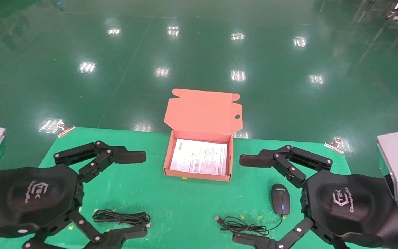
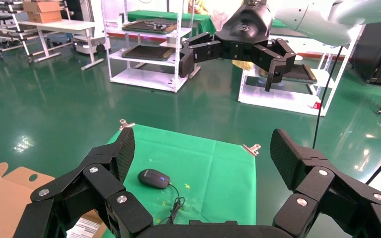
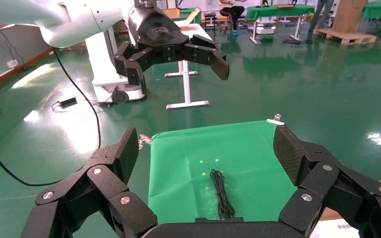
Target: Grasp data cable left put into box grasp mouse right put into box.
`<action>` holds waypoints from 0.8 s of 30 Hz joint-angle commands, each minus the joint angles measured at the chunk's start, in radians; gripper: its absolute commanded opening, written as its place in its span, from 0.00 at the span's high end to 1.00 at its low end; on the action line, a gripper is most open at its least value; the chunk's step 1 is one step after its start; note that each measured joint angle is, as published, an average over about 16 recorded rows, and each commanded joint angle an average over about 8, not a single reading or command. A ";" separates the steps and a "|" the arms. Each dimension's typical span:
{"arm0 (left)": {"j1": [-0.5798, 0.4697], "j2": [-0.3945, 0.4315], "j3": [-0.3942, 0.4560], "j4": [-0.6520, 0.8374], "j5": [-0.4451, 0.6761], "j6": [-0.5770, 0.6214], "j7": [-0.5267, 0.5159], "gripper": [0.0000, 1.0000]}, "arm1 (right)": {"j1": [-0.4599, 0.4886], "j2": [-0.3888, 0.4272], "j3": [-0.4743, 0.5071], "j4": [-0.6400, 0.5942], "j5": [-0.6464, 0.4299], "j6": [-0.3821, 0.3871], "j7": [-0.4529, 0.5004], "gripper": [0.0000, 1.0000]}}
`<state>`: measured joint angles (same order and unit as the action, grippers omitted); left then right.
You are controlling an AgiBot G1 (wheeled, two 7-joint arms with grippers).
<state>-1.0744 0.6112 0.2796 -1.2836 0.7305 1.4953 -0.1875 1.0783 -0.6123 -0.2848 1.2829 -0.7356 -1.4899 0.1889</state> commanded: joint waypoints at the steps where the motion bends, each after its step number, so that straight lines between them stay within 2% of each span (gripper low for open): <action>1: 0.000 0.000 0.000 0.000 0.000 0.000 0.000 0.00 | 0.000 0.000 0.000 0.000 0.000 0.000 0.000 0.00; 17: -0.001 -0.001 0.005 -0.001 0.008 0.001 -0.003 0.00 | -0.001 0.002 0.001 0.000 -0.003 0.000 -0.003 0.00; 24: -0.027 -0.012 0.042 -0.021 0.089 0.011 -0.019 0.00 | 0.012 0.017 -0.014 0.017 -0.059 -0.004 -0.017 0.00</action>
<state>-1.1099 0.6043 0.3282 -1.3056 0.8399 1.5038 -0.2041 1.1019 -0.5972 -0.3067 1.3036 -0.8119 -1.4996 0.1692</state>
